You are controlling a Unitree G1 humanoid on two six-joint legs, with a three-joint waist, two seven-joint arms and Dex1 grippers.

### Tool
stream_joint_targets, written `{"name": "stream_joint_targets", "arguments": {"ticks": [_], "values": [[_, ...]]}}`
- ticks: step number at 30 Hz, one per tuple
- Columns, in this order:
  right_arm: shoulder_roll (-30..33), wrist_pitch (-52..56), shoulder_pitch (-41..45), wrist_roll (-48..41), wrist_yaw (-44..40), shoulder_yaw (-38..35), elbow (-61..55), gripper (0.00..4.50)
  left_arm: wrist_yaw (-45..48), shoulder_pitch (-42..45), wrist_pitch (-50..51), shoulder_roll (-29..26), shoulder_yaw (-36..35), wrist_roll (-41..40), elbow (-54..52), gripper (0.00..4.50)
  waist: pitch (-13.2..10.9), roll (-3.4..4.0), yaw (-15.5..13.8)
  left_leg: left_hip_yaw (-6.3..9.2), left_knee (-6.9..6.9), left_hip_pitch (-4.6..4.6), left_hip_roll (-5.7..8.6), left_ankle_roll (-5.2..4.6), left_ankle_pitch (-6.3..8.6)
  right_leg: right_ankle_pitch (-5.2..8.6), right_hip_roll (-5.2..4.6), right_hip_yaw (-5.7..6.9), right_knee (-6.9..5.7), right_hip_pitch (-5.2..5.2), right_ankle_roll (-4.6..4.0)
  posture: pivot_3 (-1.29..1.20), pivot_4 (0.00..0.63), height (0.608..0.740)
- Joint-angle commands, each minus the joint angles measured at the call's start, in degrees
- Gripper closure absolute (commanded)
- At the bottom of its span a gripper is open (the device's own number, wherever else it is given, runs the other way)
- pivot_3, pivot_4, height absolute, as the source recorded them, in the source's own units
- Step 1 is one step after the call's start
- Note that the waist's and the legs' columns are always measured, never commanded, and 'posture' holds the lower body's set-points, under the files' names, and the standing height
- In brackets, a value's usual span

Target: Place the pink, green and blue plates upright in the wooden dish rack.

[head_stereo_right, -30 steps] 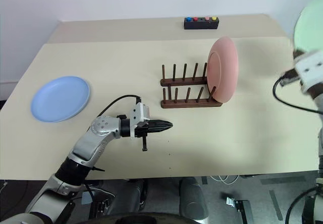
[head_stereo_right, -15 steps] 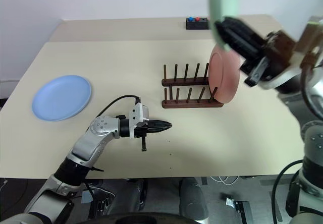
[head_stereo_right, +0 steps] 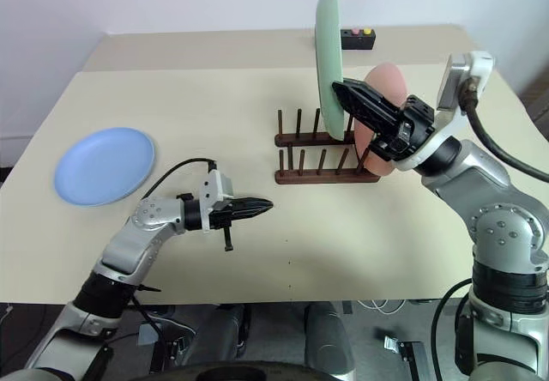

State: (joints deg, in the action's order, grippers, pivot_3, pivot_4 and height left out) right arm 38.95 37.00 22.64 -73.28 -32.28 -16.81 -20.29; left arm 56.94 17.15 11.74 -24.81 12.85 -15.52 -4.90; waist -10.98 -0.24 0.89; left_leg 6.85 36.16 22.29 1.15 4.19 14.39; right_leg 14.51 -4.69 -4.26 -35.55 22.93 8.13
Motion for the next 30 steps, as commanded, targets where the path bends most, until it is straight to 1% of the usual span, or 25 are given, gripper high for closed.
{"name": "stream_joint_targets", "arguments": {"ticks": [1, 8, 22, 23, 24, 26, 27, 29, 30], "values": [[-1.0, 0.4, 0.3, 0.2, -1.3, -0.6, 0.3, 4.46, -0.3, -0.6, -0.7, -0.5, -1.0, -0.7, -2.6, 4.50, 0.0, 0.00, 0.0, 0.00, 0.00, 0.00, 0.00, 0.00, 0.00, 0.00, 0.00, 0.00, 0.00, 0.00, 0.00, 0.00, 0.150, 0.740], [-2.4, 1.2, 1.0, 2.1, -2.3, -0.2, 2.3, 4.46, -0.9, -0.7, -0.8, 0.0, -0.7, -0.4, -2.8, 4.50, 0.0, 0.00, 0.0, 0.00, 0.01, 0.01, 0.00, 0.00, 0.00, 0.00, 0.00, 0.00, 0.00, 0.00, 0.00, 0.00, 0.150, 0.740], [-4.9, 2.0, -1.4, 4.1, -2.1, -1.7, 4.7, 4.46, -0.4, 0.2, -1.3, 1.0, 0.3, -0.1, -1.8, 4.50, 0.0, 0.00, 0.0, -0.01, 0.02, 0.01, 0.00, 0.00, 0.00, 0.00, 0.00, 0.00, 0.00, 0.01, 0.01, 0.00, 0.150, 0.740], [-5.0, 2.1, -1.5, 4.0, -2.1, -1.8, 4.6, 3.91, -0.3, 0.2, -1.4, 1.0, 0.3, 0.0, -1.8, 4.50, 0.0, 0.00, 0.0, 0.00, 0.02, 0.01, 0.00, 0.00, 0.00, 0.00, 0.01, 0.00, -0.01, 0.01, 0.01, 0.00, 0.150, 0.740], [-5.0, 2.1, -1.5, 4.0, -2.1, -1.8, 4.6, 3.60, -0.3, 0.2, -1.4, 1.1, 0.4, 0.0, -1.7, 4.50, 0.0, 0.00, 0.0, 0.00, 0.02, 0.01, 0.00, 0.00, 0.00, 0.00, 0.00, 0.00, 0.00, 0.01, 0.01, 0.00, 0.150, 0.740], [-5.2, 2.2, -1.5, 4.0, -2.1, -1.9, 4.5, 2.75, -0.2, 0.2, -1.5, 1.1, 0.4, 0.1, -1.6, 4.50, 0.0, 0.00, 0.1, 0.00, 0.01, 0.01, 0.00, 0.00, 0.00, 0.00, 0.01, 0.00, 0.00, 0.01, 0.01, 0.00, 0.150, 0.740], [-5.3, 2.3, -1.5, 4.1, -2.1, -2.0, 4.5, 2.11, -0.1, 0.3, -1.6, 1.2, 0.4, 0.2, -1.5, 4.50, 0.0, 0.00, 0.1, 0.00, 0.01, 0.01, 0.00, 0.00, 0.00, 0.00, 0.00, 0.00, 0.00, 0.01, 0.01, 0.00, 0.150, 0.740], [-5.4, 2.1, -1.6, 4.6, -1.8, -2.1, 4.4, 1.18, 0.0, 0.3, -1.6, 1.2, 0.5, 0.2, -1.5, 4.50, 0.0, 0.00, 0.1, 0.00, 0.01, 0.01, 0.00, 0.00, 0.00, 0.00, 0.01, 0.00, 0.00, 0.01, 0.01, 0.00, 0.150, 0.740], [-5.4, 1.9, -1.6, 4.9, -1.7, -2.2, 4.3, 0.61, 0.0, 0.3, -1.6, 1.3, 0.5, 0.3, -1.5, 4.50, 0.0, 0.00, 0.1, 0.00, 0.01, 0.01, 0.00, 0.00, 0.00, 0.00, 0.01, 0.00, 0.00, 0.01, 0.01, 0.00, 0.150, 0.740]]}}
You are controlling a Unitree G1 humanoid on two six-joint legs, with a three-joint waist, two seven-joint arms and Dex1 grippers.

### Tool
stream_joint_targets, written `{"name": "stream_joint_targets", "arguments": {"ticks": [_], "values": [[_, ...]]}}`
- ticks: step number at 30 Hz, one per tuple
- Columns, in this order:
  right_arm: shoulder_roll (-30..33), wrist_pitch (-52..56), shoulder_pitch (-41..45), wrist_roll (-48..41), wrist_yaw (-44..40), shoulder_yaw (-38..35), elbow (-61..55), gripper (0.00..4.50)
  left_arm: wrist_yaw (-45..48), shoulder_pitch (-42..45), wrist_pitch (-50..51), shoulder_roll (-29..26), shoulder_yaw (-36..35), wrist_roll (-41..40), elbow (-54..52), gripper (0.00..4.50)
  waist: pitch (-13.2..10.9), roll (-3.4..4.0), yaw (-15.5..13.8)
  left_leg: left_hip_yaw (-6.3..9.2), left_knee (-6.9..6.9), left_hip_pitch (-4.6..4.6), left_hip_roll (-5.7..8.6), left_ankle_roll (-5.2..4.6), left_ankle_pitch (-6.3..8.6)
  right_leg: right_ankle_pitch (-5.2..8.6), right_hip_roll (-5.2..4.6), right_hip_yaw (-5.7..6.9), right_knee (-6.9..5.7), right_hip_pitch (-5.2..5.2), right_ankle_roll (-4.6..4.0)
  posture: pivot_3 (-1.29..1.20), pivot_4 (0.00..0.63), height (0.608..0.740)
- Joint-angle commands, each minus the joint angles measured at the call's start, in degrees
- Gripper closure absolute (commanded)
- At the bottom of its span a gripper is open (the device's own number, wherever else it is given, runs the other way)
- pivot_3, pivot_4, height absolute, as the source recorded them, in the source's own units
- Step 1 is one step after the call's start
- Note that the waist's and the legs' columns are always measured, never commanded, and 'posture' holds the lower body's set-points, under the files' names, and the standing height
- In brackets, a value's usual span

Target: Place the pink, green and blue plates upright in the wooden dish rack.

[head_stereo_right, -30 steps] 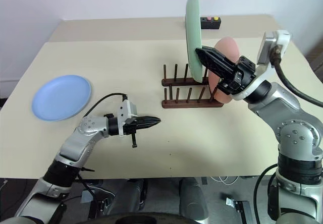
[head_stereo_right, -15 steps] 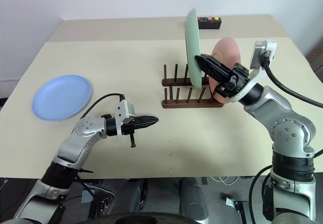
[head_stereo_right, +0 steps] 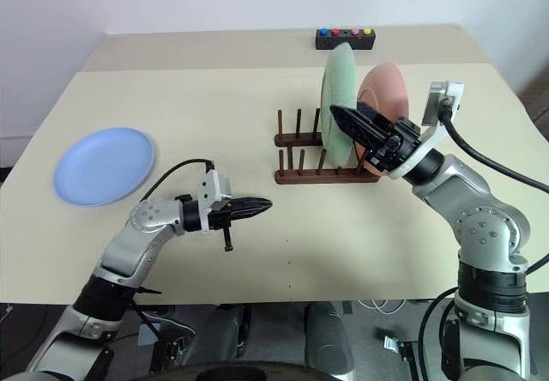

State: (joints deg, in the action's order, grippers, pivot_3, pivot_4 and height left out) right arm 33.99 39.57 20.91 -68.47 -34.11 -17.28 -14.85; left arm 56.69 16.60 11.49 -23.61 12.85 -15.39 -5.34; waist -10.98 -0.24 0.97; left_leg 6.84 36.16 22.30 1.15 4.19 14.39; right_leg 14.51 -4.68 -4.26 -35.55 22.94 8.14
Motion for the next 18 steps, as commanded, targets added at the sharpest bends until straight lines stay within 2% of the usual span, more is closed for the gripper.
{"name": "stream_joint_targets", "arguments": {"ticks": [1, 11, 18], "values": [[-0.5, -0.7, 0.2, 0.2, 0.2, -1.8, -1.1, 0.08, 0.3, 0.8, -1.4, 0.1, 0.4, 0.1, -1.0, 4.50, 0.0, 0.00, 0.0, 0.00, 0.00, 0.00, 0.00, 0.00, 0.00, 0.00, 0.00, 0.00, 0.00, 0.00, 0.00, 0.00, 0.150, 0.740], [0.3, -2.3, 1.0, 4.1, 1.2, -2.4, -2.6, 0.03, 0.4, 0.9, -1.2, 0.3, 0.6, 0.3, -1.1, 4.50, 0.0, 0.00, 0.0, 0.00, 0.00, 0.00, 0.00, 0.00, 0.00, 0.00, 0.00, 0.00, 0.00, 0.00, 0.00, 0.00, 0.150, 0.740], [4.2, -2.8, 0.2, 9.4, 1.1, -2.8, -6.0, 0.03, 0.2, 1.1, -0.8, 0.5, 0.7, 0.3, -1.4, 4.50, 0.0, 0.00, 0.0, 0.00, 0.01, 0.00, 0.00, 0.00, 0.00, 0.00, 0.00, 0.00, 0.00, 0.00, 0.00, 0.00, 0.150, 0.740]]}}
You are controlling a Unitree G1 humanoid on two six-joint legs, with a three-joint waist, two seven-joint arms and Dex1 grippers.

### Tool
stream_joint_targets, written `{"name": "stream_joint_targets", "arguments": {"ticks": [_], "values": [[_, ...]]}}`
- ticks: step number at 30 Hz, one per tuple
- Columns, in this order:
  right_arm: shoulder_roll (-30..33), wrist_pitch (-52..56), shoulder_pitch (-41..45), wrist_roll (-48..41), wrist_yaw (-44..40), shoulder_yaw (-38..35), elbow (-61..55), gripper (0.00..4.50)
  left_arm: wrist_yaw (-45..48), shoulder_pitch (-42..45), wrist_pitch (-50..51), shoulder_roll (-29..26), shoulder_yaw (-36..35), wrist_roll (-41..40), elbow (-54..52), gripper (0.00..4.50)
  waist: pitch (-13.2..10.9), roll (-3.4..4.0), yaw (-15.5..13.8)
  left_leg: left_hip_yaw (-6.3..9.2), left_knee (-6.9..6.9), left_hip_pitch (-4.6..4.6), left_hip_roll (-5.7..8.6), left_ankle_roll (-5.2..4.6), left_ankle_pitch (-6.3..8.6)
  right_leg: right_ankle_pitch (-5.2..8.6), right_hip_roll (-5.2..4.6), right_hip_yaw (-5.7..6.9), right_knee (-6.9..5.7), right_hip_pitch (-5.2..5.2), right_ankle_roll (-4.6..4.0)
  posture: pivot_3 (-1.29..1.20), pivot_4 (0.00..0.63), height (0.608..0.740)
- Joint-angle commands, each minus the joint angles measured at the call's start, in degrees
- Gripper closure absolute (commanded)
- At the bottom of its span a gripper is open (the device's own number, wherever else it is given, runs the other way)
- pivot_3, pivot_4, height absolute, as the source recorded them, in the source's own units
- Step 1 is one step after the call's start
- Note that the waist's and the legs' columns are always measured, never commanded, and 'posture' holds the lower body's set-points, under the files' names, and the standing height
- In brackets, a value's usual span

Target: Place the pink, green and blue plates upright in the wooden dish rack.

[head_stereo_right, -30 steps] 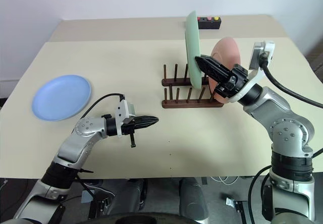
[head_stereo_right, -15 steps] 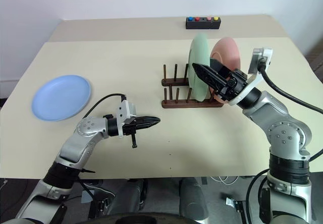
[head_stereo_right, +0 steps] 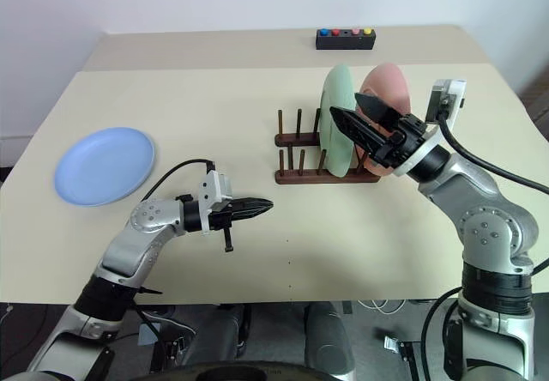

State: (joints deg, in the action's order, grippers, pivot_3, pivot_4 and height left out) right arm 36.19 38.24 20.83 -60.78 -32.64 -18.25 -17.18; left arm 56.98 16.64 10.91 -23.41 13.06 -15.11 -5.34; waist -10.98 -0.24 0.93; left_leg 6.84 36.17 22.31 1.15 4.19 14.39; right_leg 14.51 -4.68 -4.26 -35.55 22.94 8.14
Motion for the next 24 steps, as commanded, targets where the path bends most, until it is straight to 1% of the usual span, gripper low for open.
{"name": "stream_joint_targets", "arguments": {"ticks": [1, 7, 13, 16, 17, 18, 20, 23, 24], "values": [[2.7, -1.7, 0.0, 2.7, -0.6, -1.9, -4.4, 0.03, -0.2, 1.1, -0.2, 0.3, 0.6, -0.1, -1.5, 4.50, 0.0, 0.00, 0.0, 0.00, 0.00, 0.00, 0.00, 0.00, 0.00, 0.00, 0.00, 0.00, 0.00, 0.00, 0.00, 0.00, 0.150, 0.740], [5.7, -2.6, -1.3, 5.9, -2.2, -2.0, -9.0, 0.03, -0.1, 1.2, 0.1, 0.1, 0.6, -0.3, -1.6, 4.50, 0.0, 0.00, 0.0, 0.00, 0.00, 0.01, 0.00, 0.00, 0.00, 0.00, 0.00, 0.00, 0.00, 0.00, 0.00, 0.00, 0.150, 0.740], [9.3, -7.0, 0.1, 12.5, -4.5, -1.3, -12.1, 0.03, -0.9, 2.1, 0.6, -0.7, -1.2, -0.9, -1.1, 4.50, 0.0, -0.01, -0.1, 0.00, 0.00, 0.01, 0.00, 0.00, 0.00, 0.00, 0.00, 0.01, 0.01, 0.00, 0.00, 0.00, 0.150, 0.740], [12.0, -9.7, 1.9, 19.8, -6.3, 4.1, -14.7, 0.00, -4.4, 4.5, 4.8, -1.2, -7.1, -3.9, -0.1, 3.62, 0.0, -0.01, 0.1, -0.01, 0.00, 0.01, 0.00, 0.00, 0.00, 0.00, 0.00, 0.01, 0.00, 0.03, 0.00, 0.00, 0.150, 0.740], [12.2, -10.3, 2.4, 21.2, -6.7, 5.5, -15.1, 0.00, -5.4, 5.1, 6.1, -1.5, -8.5, -4.6, 0.1, 3.12, 0.0, -0.02, 0.1, 0.00, 0.00, 0.01, -0.01, 0.00, 0.00, 0.00, 0.01, 0.02, -0.01, 0.05, 0.00, 0.00, 0.150, 0.740], [12.4, -11.7, 3.3, 24.1, -7.6, 8.6, -15.8, 0.00, -7.2, 5.7, 7.2, -2.9, -11.0, -4.2, 0.5, 2.67, 0.0, -0.02, 0.3, 0.00, -0.01, 0.01, -0.02, 0.00, 0.00, 0.00, 0.01, 0.04, -0.02, 0.06, 0.01, 0.00, 0.150, 0.740], [12.4, -14.0, 4.8, 29.5, -8.9, 14.1, -16.2, 0.00, -9.6, 6.5, 8.5, -5.4, -15.1, -4.2, 1.6, 1.57, 0.0, -0.02, 0.4, 0.00, -0.02, 0.01, -0.03, 0.00, 0.00, 0.00, 0.02, 0.04, -0.05, 0.10, 0.02, 0.00, 0.150, 0.740], [10.7, -17.2, 7.2, 36.9, -9.5, 21.3, -14.4, 0.00, -15.4, 8.3, 10.1, -8.3, -22.6, -4.3, 4.3, 0.04, 0.0, -0.06, 0.7, -0.01, -0.06, 0.04, -0.03, 0.00, 0.00, 0.00, 0.01, 0.04, -0.05, 0.18, 0.02, 0.00, 0.150, 0.740], [10.1, -17.8, 7.7, 38.2, -9.6, 22.4, -13.8, 0.00, -17.2, 8.8, 10.2, -8.9, -23.8, -3.7, 4.9, 0.04, -0.1, -0.09, 0.7, 0.00, -0.05, 0.09, -0.03, 0.01, 0.00, 0.00, 0.00, 0.05, -0.06, 0.22, 0.03, 0.00, 0.150, 0.740]]}}
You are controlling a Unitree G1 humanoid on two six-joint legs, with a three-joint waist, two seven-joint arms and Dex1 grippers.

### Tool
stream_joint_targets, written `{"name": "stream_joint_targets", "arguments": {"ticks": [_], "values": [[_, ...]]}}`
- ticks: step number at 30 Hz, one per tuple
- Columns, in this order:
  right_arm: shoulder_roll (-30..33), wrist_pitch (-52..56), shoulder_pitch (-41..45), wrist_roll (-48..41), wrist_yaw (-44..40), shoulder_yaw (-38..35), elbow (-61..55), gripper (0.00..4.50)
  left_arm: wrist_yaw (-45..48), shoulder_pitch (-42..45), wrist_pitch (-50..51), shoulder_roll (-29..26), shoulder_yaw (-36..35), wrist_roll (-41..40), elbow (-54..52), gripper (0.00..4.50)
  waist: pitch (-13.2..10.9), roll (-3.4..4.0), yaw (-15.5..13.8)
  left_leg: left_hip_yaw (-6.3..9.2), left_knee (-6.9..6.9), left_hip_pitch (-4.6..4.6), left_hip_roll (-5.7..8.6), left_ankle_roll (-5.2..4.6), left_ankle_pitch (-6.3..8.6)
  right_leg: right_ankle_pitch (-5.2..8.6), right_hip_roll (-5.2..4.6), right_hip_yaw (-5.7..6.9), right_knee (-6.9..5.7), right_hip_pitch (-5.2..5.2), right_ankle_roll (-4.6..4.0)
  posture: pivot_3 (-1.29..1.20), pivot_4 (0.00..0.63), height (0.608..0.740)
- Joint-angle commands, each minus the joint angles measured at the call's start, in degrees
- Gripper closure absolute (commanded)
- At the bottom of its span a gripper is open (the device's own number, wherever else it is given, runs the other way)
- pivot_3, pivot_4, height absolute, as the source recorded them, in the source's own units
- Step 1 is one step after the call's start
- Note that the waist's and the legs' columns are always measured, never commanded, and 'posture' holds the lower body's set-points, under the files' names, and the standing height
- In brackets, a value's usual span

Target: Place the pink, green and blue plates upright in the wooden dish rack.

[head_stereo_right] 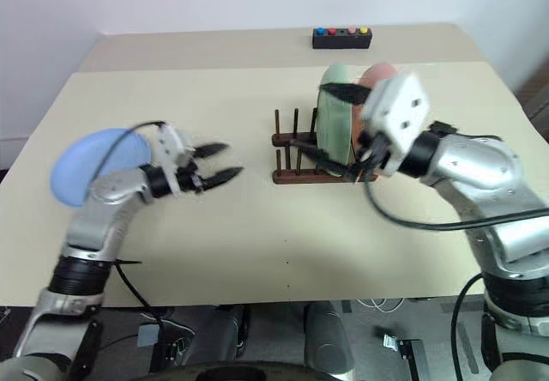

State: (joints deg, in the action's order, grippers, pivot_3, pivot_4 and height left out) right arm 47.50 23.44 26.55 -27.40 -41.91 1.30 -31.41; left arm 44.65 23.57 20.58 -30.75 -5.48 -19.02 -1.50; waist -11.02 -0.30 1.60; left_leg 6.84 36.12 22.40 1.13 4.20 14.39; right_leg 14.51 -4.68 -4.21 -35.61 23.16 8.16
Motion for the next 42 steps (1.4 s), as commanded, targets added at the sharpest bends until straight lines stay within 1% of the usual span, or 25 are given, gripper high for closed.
{"name": "stream_joint_targets", "arguments": {"ticks": [1, 3, 5, 7, 10, 12, 14, 20, 24, 27, 29, 31, 34, 38, 42], "values": [[-1.8, -4.0, 2.3, 6.3, -0.7, 4.0, 1.2, 0.00, -7.2, 2.7, 1.2, -2.2, -6.6, 0.9, 2.2, 0.04, 0.0, -0.08, -0.1, 0.00, 0.01, 0.01, 0.00, 0.00, 0.00, 0.00, 0.00, 0.00, 0.00, 0.01, 0.00, 0.00, 0.150, 0.740], [-3.2, -6.3, 2.8, 9.2, -1.6, 6.6, 2.7, 0.00, -13.3, 4.6, 3.8, -6.2, -9.1, 4.9, 7.3, 0.04, -0.1, -0.19, -0.5, 0.00, 0.04, 0.03, 0.01, 0.00, 0.00, -0.01, -0.01, 0.00, 0.00, 0.00, 0.01, 0.00, 0.150, 0.740], [-4.9, -7.6, 3.2, 10.4, -2.3, 7.9, 4.1, 0.00, -17.9, 6.3, 10.1, -8.9, -12.4, 4.9, 10.8, 0.04, -0.2, -0.35, -0.4, 0.01, 0.05, 0.02, 0.01, 0.01, -0.01, -0.01, 0.00, 0.01, -0.07, 0.03, 0.00, 0.00, 0.150, 0.740], [-5.9, -8.5, 3.3, 11.3, -2.9, 8.3, 5.0, 0.00, -21.2, 7.4, 14.4, -10.0, -13.8, 5.0, 12.2, 0.04, -0.2, -0.36, -0.4, 0.01, 0.04, 0.02, 0.01, 0.01, 0.00, -0.01, -0.01, 0.01, -0.14, 0.06, 0.00, 0.00, 0.150, 0.740], [-7.3, -9.6, 3.5, 12.1, -3.9, 8.9, 6.4, 0.00, -25.1, 8.8, 18.1, -11.8, -16.1, 5.7, 14.4, 0.04, -0.2, -0.41, -0.7, 0.02, 0.02, 0.03, 0.03, 0.01, 0.00, -0.01, -0.02, 0.01, -0.27, 0.09, 0.00, 0.00, 0.150, 0.740], [-8.3, -10.2, 3.7, 12.6, -4.4, 9.1, 7.3, 0.00, -28.2, 9.3, 20.8, -13.7, -16.6, 7.5, 17.4, 0.04, -0.2, -0.56, -0.6, 0.12, 0.04, 0.02, 0.03, 0.03, -0.02, 0.00, -0.01, 0.08, -0.41, 0.13, -0.01, 0.00, 0.150, 0.740], [-9.1, -10.6, 3.7, 13.3, -4.7, 9.2, 7.8, 0.00, -30.3, 9.7, 21.6, -15.5, -16.8, 8.8, 22.9, 0.04, -0.2, -0.63, -0.3, 0.15, 0.04, 0.02, 0.03, 0.08, -0.04, -0.01, 0.02, 0.10, -0.50, 0.18, -0.03, 0.00, 0.150, 0.740], [-10.0, -10.8, 2.7, 14.3, -5.1, 8.6, 8.0, 0.00, -32.5, 11.9, 23.6, -16.6, -17.1, 8.8, 33.2, 0.04, -0.2, -0.68, -0.4, 0.14, 0.02, 0.01, 0.03, 0.09, -0.05, -0.01, 0.01, 0.10, -0.50, 0.18, -0.04, 0.00, 0.150, 0.740], [-10.1, -10.5, 1.7, 14.9, -5.0, 8.1, 7.4, 0.00, -31.4, 12.2, 24.9, -14.9, -17.5, 6.8, 34.5, 0.04, -0.2, -0.76, -0.6, 0.15, 0.04, 0.01, 0.04, 0.11, -0.06, -0.01, 0.00, 0.11, -0.50, 0.17, -0.04, 0.00, 0.150, 0.740], [-10.0, -10.4, 1.2, 15.2, -4.9, 7.8, 7.0, 0.00, -31.7, 11.9, 24.3, -13.2, -18.6, 5.3, 33.6, 0.88, -0.2, -0.75, -0.6, 0.15, 0.04, 0.00, 0.04, 0.12, -0.07, -0.01, 0.00, 0.11, -0.53, 0.17, -0.04, 0.00, 0.150, 0.740], [-10.0, -10.3, 1.0, 15.3, -4.9, 7.6, 6.9, 0.00, -32.0, 11.9, 24.2, -12.4, -19.1, 4.7, 32.6, 1.83, -0.2, -0.76, -0.6, 0.15, 0.04, 0.00, 0.03, 0.14, -0.07, -0.02, 0.00, 0.11, -0.54, 0.17, -0.05, 0.00, 0.150, 0.740], [-9.9, -10.3, 0.8, 15.4, -4.9, 7.4, 6.8, 0.00, -32.2, 12.1, 24.5, -11.6, -19.2, 4.3, 31.4, 2.96, -0.2, -0.76, -0.6, 0.15, 0.04, 0.00, 0.03, 0.14, -0.08, -0.02, 0.00, 0.11, -0.54, 0.17, -0.05, 0.00, 0.150, 0.740], [-9.9, -10.3, 0.5, 15.5, -4.8, 7.3, 6.8, 0.00, -33.4, 12.3, 23.6, -9.9, -20.3, 3.3, 29.0, 4.48, -0.2, -0.77, -0.8, 0.15, 0.05, 0.00, 0.04, 0.15, -0.08, -0.02, -0.01, 0.11, -0.54, 0.16, -0.05, 0.00, 0.150, 0.740], [-9.9, -10.3, 0.4, 15.5, -4.8, 7.1, 6.8, 0.00, -34.6, 13.8, 19.8, -6.3, -23.6, 0.2, 24.8, 4.48, -0.2, -0.78, -0.8, 0.17, 0.08, 0.00, 0.04, 0.19, -0.10, -0.03, -0.01, 0.12, -0.53, 0.14, -0.06, 0.00, 0.150, 0.740], [-10.1, -11.2, 1.3, 16.8, -4.6, 7.5, 7.6, 0.00, -34.6, 15.5, 13.4, -0.6, -23.2, -2.2, 15.9, 4.48, -0.2, -0.80, -0.9, 0.18, 0.07, 0.02, 0.04, 0.21, -0.11, -0.03, -0.02, 0.12, -0.51, 0.15, -0.06, 0.00, 0.150, 0.740]]}}
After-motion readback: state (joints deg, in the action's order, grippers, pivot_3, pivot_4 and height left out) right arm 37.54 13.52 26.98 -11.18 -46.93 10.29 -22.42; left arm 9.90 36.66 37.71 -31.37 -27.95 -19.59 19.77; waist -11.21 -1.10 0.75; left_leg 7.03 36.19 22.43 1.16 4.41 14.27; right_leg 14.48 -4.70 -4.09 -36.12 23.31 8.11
